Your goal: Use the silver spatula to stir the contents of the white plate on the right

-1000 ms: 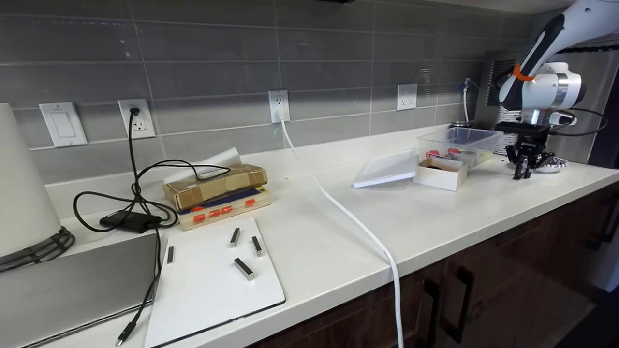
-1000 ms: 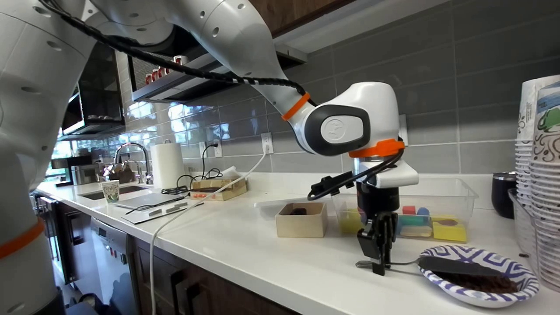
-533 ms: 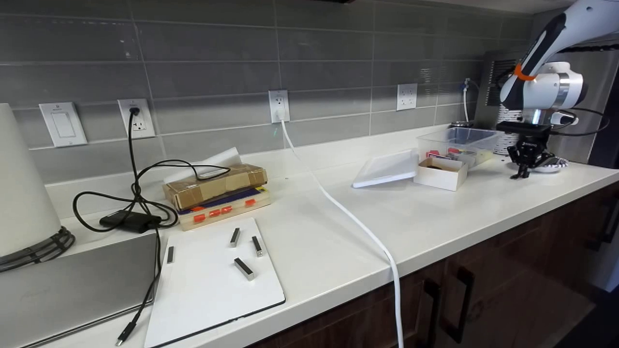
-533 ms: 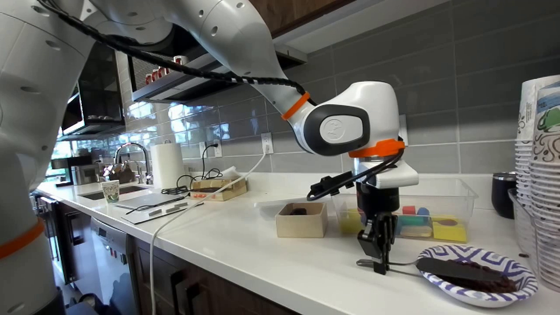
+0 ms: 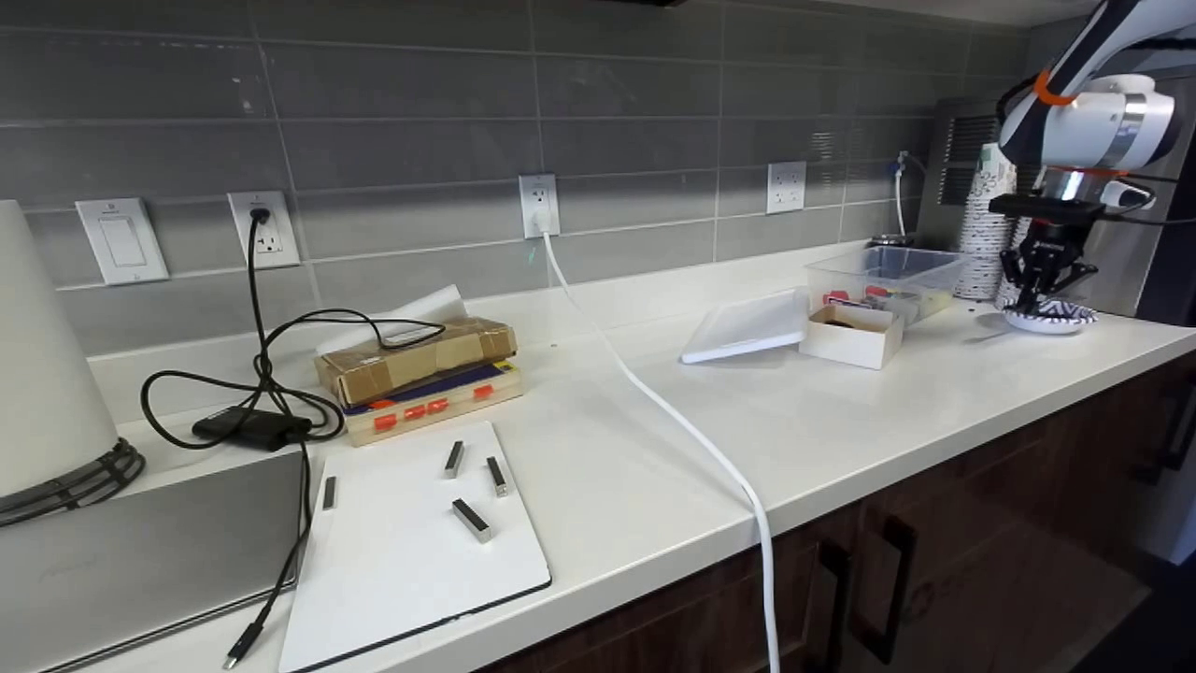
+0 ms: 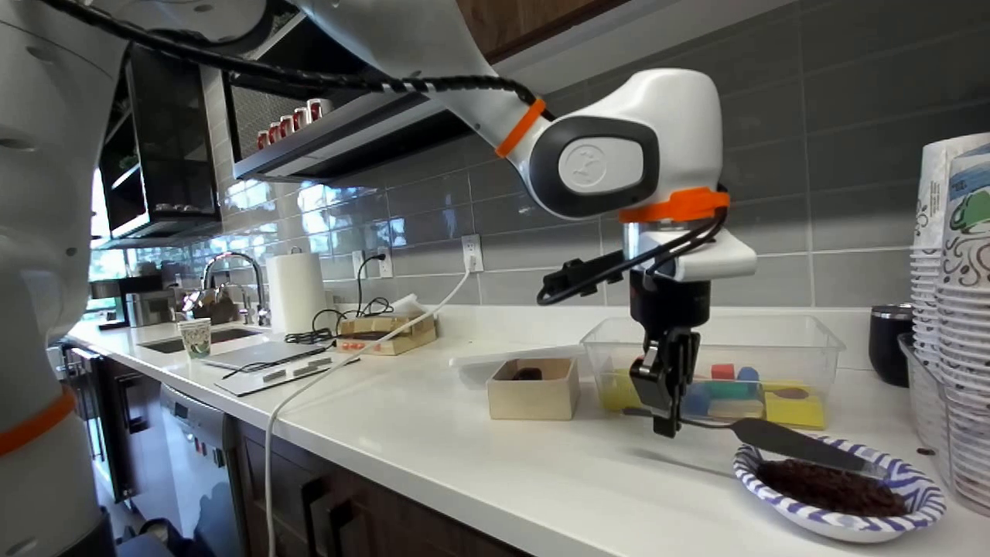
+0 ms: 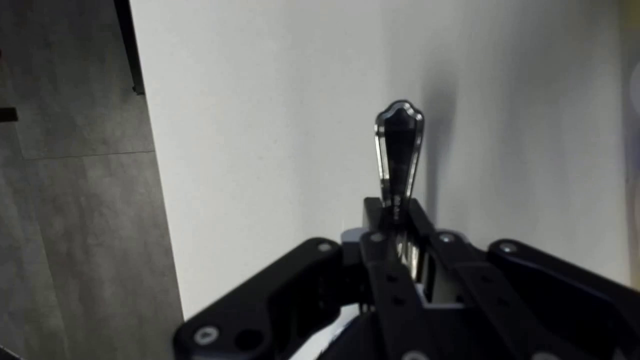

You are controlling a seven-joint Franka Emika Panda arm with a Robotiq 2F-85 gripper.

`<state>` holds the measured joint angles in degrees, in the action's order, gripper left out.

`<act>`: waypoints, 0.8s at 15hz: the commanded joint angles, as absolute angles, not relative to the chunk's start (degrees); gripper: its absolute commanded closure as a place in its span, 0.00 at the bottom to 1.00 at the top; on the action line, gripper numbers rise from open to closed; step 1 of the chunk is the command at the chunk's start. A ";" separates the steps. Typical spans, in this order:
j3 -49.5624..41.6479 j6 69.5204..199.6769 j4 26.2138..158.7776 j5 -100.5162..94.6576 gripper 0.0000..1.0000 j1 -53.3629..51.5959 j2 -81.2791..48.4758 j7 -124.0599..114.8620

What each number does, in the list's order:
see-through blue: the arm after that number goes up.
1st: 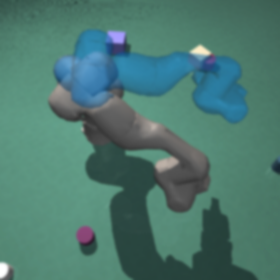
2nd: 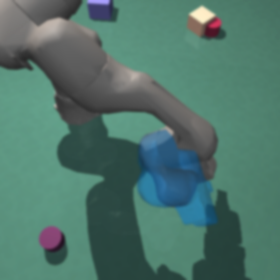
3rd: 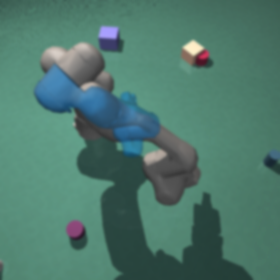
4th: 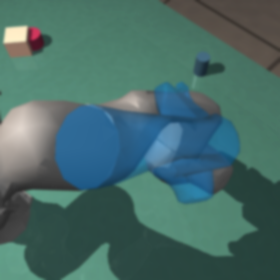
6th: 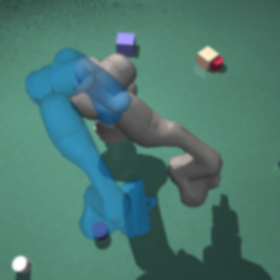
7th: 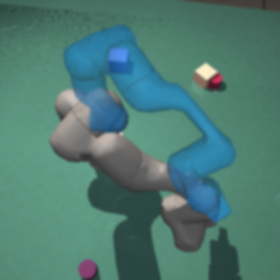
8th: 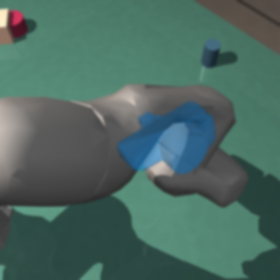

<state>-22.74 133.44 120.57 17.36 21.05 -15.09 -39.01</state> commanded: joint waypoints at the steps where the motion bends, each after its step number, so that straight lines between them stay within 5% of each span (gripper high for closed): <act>1: -22.89 127.96 121.02 19.89 0.97 22.88 -9.08 -34.55; 12: -23.29 98.19 104.25 37.99 0.97 30.62 -17.11 -13.69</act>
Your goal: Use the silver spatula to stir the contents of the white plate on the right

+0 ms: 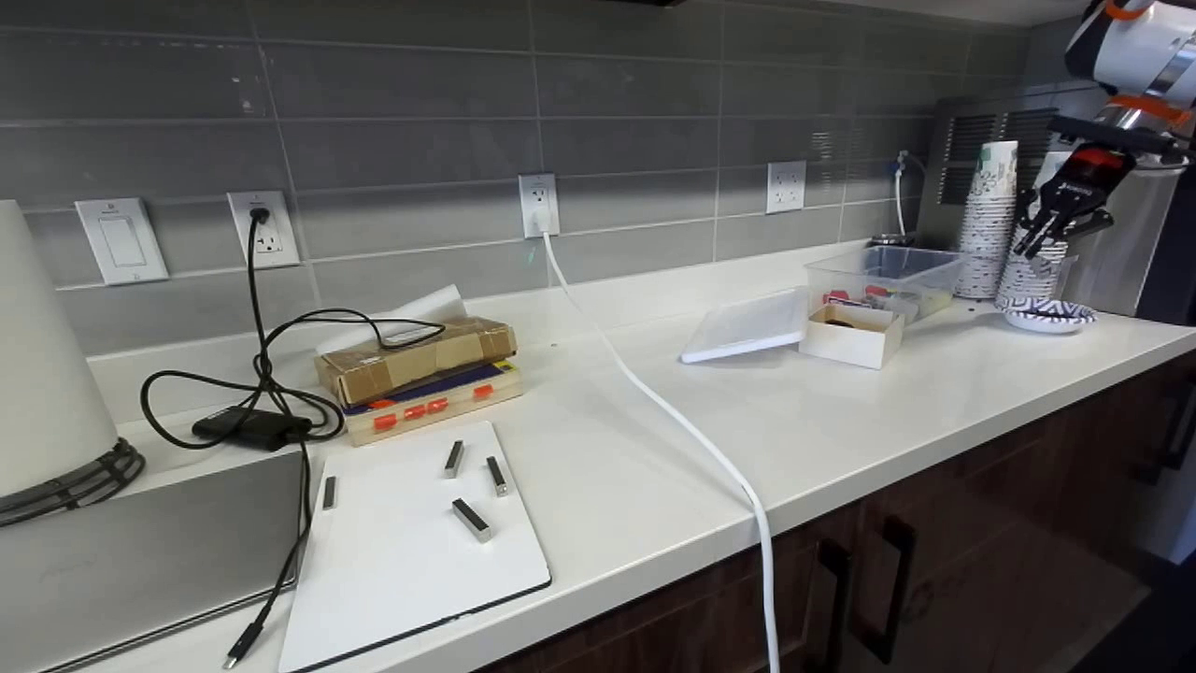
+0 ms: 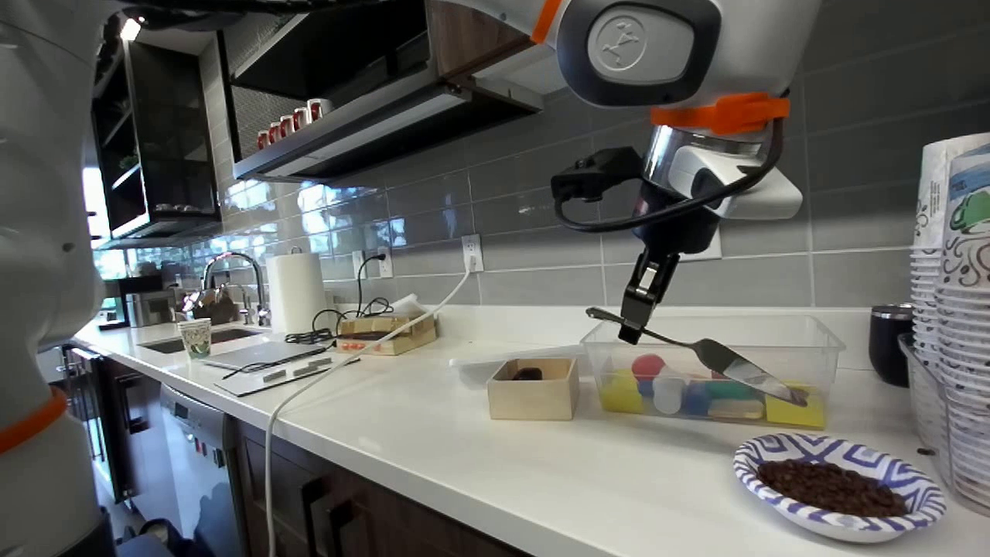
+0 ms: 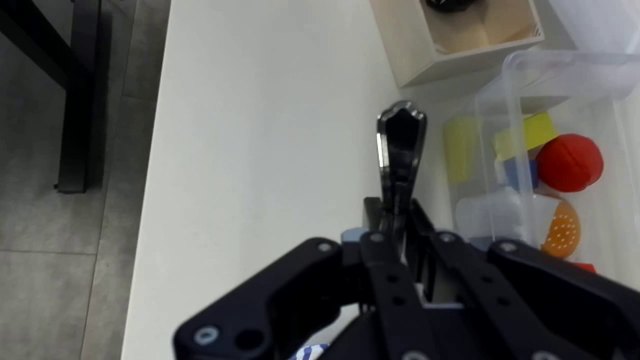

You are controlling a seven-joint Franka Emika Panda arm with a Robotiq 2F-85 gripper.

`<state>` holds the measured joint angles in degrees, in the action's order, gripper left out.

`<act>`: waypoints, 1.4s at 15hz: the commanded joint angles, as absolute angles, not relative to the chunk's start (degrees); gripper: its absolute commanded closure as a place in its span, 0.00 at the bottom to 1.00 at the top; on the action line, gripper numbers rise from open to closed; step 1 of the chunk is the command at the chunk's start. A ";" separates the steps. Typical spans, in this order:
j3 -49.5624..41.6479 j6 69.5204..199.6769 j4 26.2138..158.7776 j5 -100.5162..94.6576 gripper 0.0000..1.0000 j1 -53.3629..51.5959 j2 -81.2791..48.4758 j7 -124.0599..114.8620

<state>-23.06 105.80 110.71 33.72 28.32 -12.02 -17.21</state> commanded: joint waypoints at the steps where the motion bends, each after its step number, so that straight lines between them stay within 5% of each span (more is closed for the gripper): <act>1: -23.30 95.95 102.77 39.01 0.97 31.42 -18.56 -13.10; 9: -21.47 85.62 92.20 42.67 0.97 37.21 -30.40 -11.92; 21: -20.10 88.68 86.68 41.37 0.97 39.24 -34.64 -17.86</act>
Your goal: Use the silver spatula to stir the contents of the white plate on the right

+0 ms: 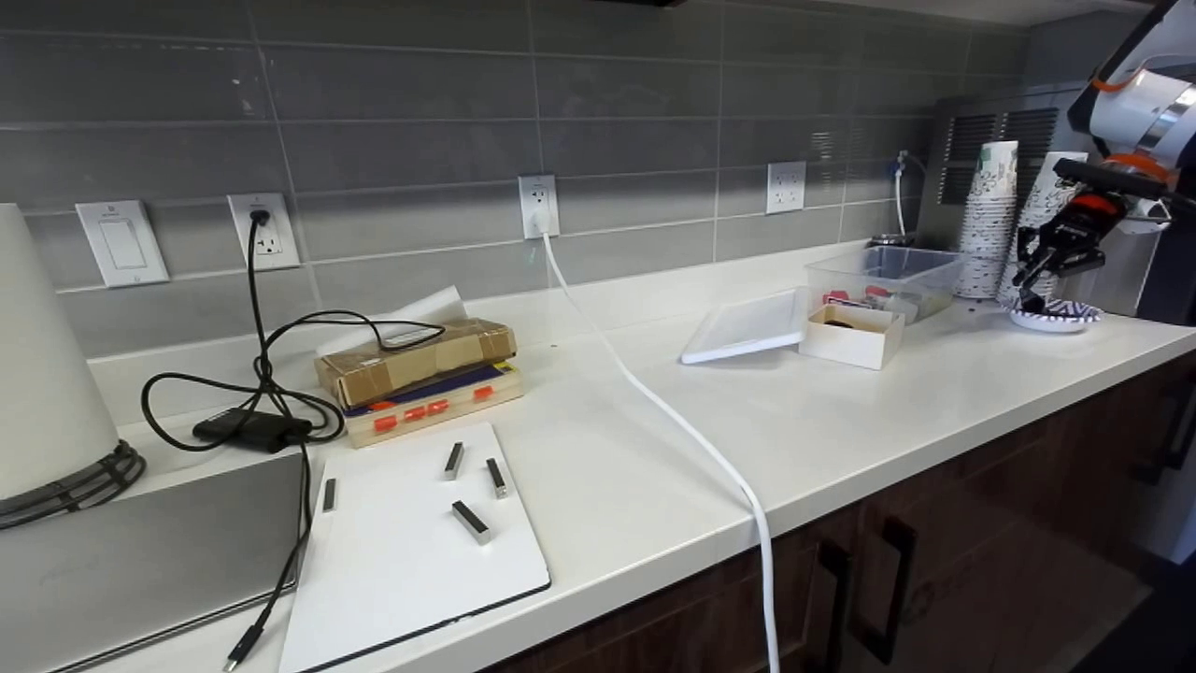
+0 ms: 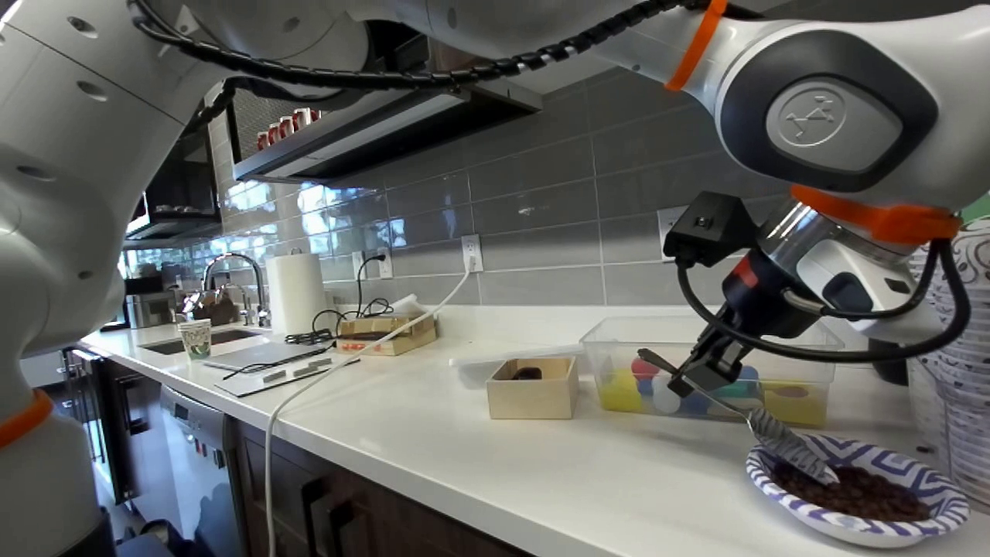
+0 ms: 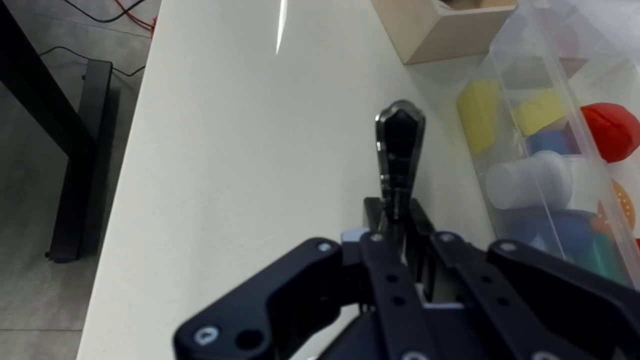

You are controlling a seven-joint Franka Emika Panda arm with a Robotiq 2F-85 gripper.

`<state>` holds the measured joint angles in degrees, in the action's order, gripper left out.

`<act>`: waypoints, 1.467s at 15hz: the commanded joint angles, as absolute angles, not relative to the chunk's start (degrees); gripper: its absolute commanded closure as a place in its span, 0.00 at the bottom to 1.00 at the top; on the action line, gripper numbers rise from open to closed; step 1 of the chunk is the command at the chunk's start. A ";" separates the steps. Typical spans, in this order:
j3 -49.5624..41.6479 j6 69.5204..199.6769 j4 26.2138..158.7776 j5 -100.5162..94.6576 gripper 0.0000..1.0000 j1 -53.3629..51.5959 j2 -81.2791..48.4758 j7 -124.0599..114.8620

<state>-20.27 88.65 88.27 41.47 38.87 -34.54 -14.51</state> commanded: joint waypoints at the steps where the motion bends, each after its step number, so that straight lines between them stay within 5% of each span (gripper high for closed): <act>1: -20.14 88.26 86.63 41.00 0.97 39.16 -34.47 -18.67; 13: -19.78 80.39 85.53 35.92 0.97 38.17 -34.50 -27.22; 22: -19.93 92.89 87.57 35.96 0.97 35.79 -33.17 -24.82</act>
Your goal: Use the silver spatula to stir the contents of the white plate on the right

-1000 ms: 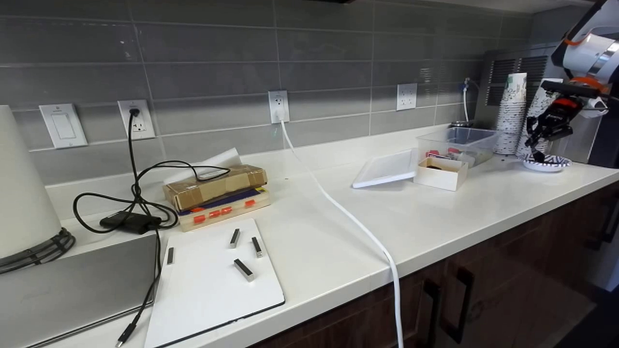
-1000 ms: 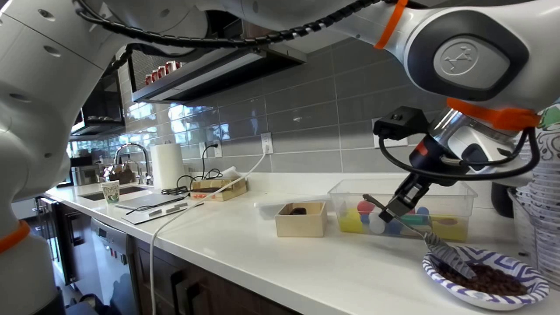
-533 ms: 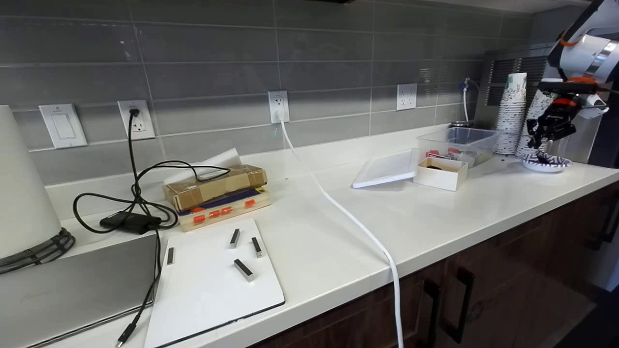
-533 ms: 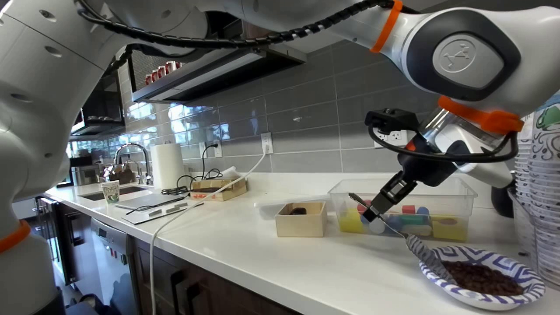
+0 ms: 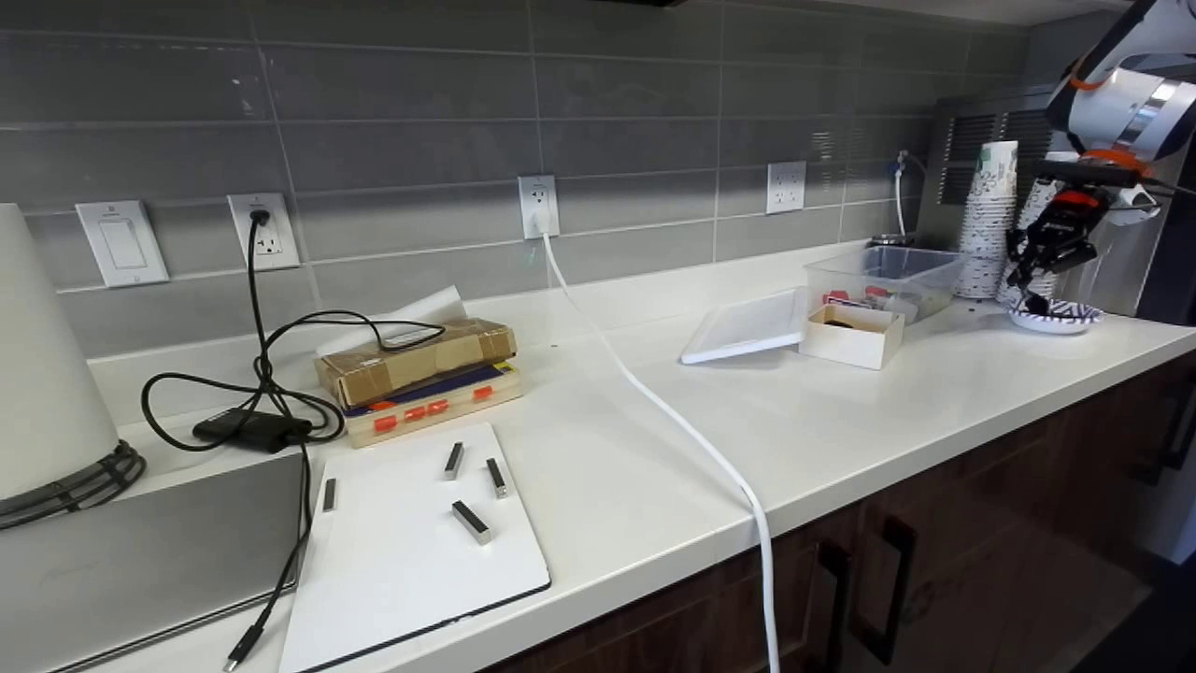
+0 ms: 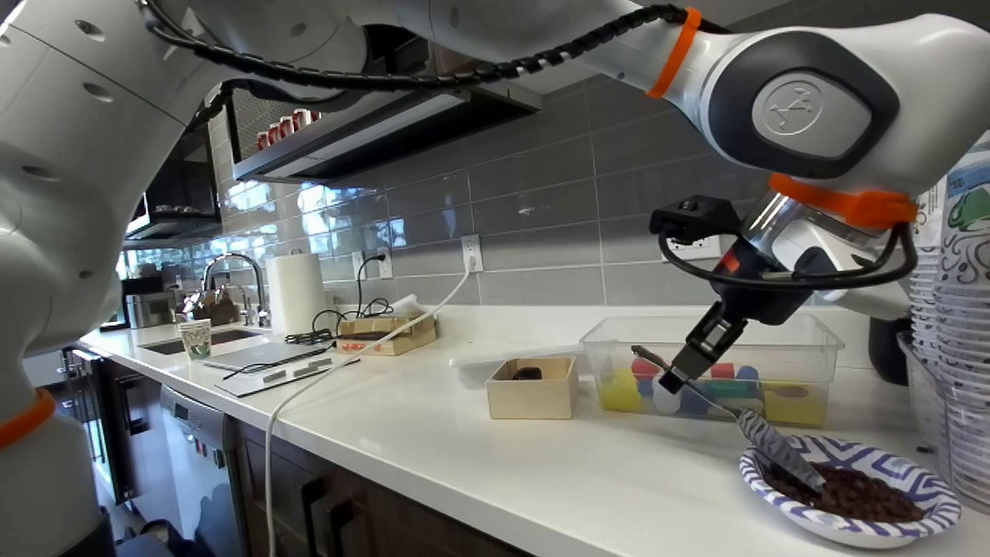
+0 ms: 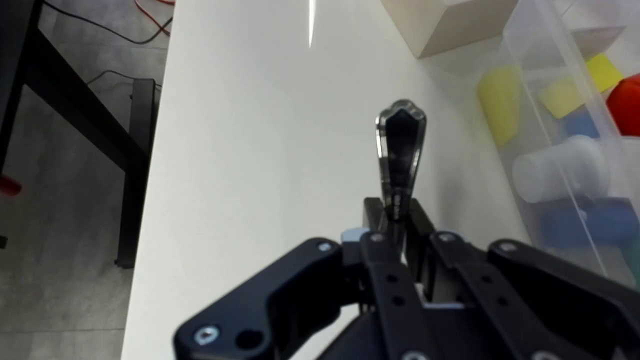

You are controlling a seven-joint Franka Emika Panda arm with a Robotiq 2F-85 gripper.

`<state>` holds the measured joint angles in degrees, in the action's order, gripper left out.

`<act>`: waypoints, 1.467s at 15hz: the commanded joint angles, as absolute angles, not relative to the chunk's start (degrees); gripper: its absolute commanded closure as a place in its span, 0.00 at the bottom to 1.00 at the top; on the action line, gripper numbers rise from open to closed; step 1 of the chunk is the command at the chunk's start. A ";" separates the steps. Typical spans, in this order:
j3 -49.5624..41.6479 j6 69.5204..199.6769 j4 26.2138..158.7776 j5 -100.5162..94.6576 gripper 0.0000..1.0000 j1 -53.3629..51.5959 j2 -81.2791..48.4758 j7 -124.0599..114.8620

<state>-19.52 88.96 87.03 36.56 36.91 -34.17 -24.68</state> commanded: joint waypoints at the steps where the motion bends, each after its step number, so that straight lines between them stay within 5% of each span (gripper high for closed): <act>1: -19.98 94.32 87.63 35.79 0.97 35.59 -33.21 -25.11; 22: -18.63 90.11 90.43 33.52 0.97 35.34 -31.50 -24.77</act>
